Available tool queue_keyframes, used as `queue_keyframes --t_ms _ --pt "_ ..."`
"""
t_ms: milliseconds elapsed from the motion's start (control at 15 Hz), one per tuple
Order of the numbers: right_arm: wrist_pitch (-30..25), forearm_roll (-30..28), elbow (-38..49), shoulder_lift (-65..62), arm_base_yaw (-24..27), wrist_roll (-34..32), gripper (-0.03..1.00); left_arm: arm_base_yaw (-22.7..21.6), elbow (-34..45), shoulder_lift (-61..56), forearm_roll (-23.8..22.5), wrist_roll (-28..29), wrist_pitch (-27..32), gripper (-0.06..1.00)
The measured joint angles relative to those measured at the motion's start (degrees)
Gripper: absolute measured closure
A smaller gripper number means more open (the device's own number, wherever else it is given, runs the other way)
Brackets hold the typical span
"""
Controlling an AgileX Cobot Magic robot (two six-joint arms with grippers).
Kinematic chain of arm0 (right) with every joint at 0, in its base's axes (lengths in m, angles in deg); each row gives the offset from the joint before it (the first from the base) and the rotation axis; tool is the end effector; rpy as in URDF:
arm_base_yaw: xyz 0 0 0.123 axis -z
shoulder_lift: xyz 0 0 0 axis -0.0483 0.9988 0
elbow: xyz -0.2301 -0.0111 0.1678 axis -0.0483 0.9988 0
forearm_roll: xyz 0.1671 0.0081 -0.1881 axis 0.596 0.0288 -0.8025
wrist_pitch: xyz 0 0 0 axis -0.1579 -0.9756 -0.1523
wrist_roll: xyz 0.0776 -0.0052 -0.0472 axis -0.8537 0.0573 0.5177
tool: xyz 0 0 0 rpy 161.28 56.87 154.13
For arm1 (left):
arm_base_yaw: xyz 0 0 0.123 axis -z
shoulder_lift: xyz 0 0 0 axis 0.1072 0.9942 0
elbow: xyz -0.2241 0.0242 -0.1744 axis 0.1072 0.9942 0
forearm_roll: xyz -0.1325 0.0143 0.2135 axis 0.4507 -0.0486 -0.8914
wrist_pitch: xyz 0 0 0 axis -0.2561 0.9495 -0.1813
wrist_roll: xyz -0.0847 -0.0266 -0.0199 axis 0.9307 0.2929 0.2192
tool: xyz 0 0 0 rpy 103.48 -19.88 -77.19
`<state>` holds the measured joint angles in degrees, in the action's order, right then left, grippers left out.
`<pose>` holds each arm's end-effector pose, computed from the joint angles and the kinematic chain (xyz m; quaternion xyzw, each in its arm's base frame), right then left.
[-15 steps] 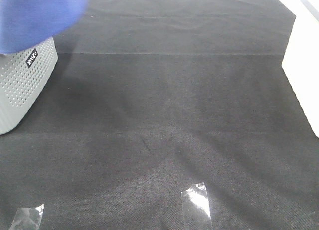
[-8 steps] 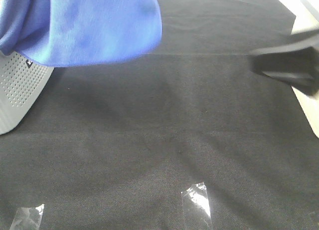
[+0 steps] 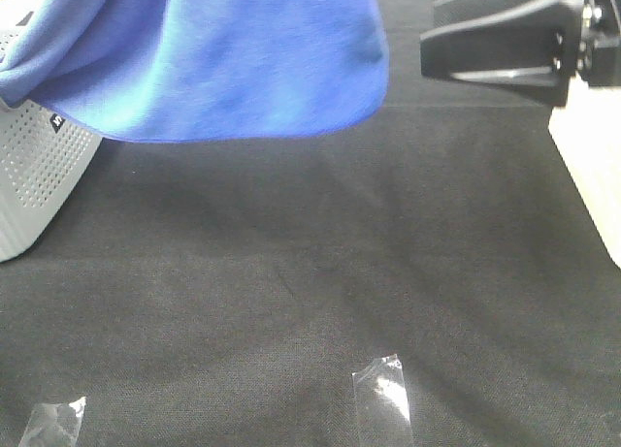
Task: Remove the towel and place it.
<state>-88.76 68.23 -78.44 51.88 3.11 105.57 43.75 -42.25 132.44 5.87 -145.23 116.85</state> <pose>0.2523 0.0811 0.2887 -0.4130 0.6859 0.3821 0.4615 0.2227 -0.2374 0.5228 0.6653 0.3869 0.2302 0.5955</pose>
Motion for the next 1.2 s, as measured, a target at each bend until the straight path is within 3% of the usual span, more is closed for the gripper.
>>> queue_keyframes --t_ms 400,667,800,933,1067,1133,1200 --pt "3.6 0.1 -4.9 5.3 -0.7 0.1 0.19 0.4 0.0 1.2 0.0 -0.2 -2.9 0.94" --pt "9.3 -3.0 -4.9 5.7 -9.3 0.1 0.19 0.4 0.0 1.5 -0.5 -0.2 -5.3 0.94" --pt "11.8 -4.5 -4.9 5.7 -9.7 -0.5 0.21 0.4 0.0 1.6 -1.6 -0.1 -4.8 0.94" --pt "12.8 -7.7 -4.9 5.7 -9.7 -2.5 0.32 0.4 0.0 1.9 -2.1 0.1 -3.8 0.94" --pt "13.8 -8.8 -4.9 5.7 -9.7 -4.1 0.60 0.4 0.0 1.9 -2.1 0.1 -3.7 0.94" --pt "13.8 -9.1 -4.9 5.7 -9.7 -4.4 0.65 0.4 0.0 1.9 -2.1 0.1 -3.7 0.94" --pt "13.8 -9.4 -4.9 5.7 -9.7 -4.5 0.85 0.4 0.0 1.9 -2.1 1.0 -3.7 0.94"
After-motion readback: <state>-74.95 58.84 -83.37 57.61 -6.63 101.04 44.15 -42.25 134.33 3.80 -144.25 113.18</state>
